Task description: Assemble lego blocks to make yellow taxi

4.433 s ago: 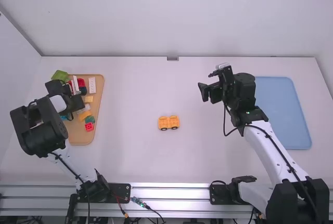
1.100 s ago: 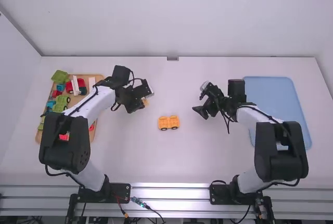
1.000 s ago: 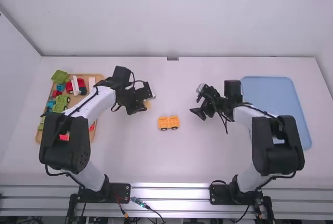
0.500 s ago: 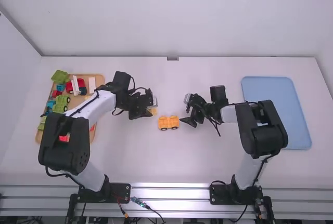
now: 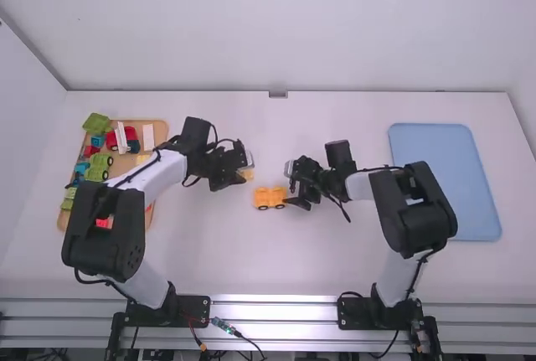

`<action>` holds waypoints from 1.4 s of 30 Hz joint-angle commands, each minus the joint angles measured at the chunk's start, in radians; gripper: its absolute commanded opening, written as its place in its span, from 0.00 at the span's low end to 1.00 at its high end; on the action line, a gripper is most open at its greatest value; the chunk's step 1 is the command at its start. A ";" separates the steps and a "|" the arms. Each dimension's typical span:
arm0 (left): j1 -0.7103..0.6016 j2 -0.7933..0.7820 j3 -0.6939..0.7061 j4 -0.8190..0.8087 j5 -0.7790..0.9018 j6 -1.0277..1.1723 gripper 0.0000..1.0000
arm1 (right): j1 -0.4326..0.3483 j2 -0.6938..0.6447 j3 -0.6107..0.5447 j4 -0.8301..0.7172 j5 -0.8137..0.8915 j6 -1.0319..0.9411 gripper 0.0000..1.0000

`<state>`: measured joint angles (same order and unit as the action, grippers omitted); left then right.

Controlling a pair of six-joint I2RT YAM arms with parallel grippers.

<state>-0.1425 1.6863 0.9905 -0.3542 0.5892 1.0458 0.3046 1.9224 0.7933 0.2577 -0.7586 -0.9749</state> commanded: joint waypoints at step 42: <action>-0.014 -0.027 -0.027 -0.053 -0.032 0.069 0.02 | 0.095 0.114 -0.123 0.431 -0.161 0.211 0.99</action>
<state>-0.1471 1.6863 0.9749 -0.4000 0.5453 1.1072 0.3862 2.0083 0.6823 0.6731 -0.8993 -0.8070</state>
